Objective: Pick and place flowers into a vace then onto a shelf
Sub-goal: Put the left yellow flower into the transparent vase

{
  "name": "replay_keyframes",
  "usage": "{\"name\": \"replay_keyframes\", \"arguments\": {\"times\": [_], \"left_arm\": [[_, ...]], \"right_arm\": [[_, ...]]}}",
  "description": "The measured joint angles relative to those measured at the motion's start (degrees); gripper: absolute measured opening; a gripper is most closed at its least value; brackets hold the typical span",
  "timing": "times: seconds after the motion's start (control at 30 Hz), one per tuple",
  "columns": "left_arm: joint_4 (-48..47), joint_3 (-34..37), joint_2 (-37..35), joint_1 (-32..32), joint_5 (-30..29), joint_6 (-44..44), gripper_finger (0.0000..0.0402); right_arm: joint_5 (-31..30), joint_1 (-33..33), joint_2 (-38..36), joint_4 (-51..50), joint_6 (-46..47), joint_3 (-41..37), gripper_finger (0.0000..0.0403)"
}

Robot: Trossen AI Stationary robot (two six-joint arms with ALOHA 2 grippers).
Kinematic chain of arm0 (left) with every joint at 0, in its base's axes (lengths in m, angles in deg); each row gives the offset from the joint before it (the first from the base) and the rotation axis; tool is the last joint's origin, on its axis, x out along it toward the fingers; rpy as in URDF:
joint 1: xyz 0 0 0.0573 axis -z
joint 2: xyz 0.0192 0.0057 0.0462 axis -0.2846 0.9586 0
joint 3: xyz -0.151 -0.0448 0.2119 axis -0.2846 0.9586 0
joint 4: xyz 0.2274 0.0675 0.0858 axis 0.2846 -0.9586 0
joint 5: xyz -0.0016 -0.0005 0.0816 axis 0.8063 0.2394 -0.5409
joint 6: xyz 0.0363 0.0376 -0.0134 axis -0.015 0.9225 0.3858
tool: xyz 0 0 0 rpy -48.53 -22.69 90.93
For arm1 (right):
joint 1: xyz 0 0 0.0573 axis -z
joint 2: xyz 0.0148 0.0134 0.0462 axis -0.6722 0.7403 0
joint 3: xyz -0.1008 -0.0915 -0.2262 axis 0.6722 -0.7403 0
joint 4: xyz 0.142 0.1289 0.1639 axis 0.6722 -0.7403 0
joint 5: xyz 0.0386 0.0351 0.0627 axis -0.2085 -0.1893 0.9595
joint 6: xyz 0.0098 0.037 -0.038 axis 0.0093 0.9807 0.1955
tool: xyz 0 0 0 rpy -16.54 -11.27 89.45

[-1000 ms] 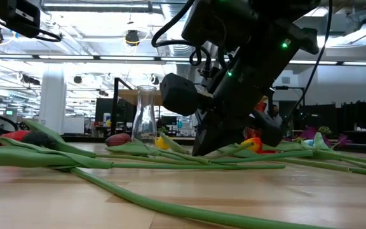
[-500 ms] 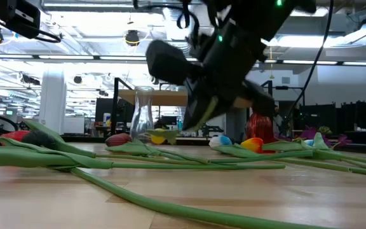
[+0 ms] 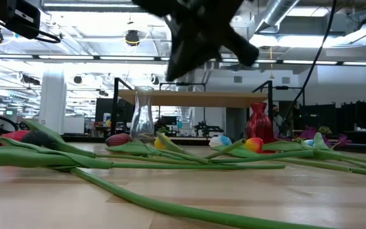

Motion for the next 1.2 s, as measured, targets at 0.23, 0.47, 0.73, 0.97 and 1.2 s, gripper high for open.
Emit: {"name": "replay_keyframes", "arguments": {"times": [0.23,0.47,0.73,0.97,1.2], "left_arm": [[0.0,-0.01,0.0,0.02,-0.01,0.0,0.0169],[0.02,0.0,0.0,0.0,-0.01,0.0,0.0169],[0.02,0.0,0.0,0.02,-0.01,0.0,0.0169],[0.02,0.0,-0.01,0.01,0.01,0.0,0.0169],[0.02,0.0,0.0,0.01,-0.01,0.0,0.0169]], "right_arm": [[3.51,1.17,-0.04,-1.84,-4.04,1.76,0.0],[4.82,4.71,-0.09,-2.2,-4.49,-0.7,0.0018],[6.38,7.68,-0.11,3.3,-5.68,-6.68,0.0104],[9.45,8.6,-0.09,11.51,-9.11,-11.31,0.0184],[10.5,9.31,-0.09,15.74,-9.07,-15.1,0.0221]]}}
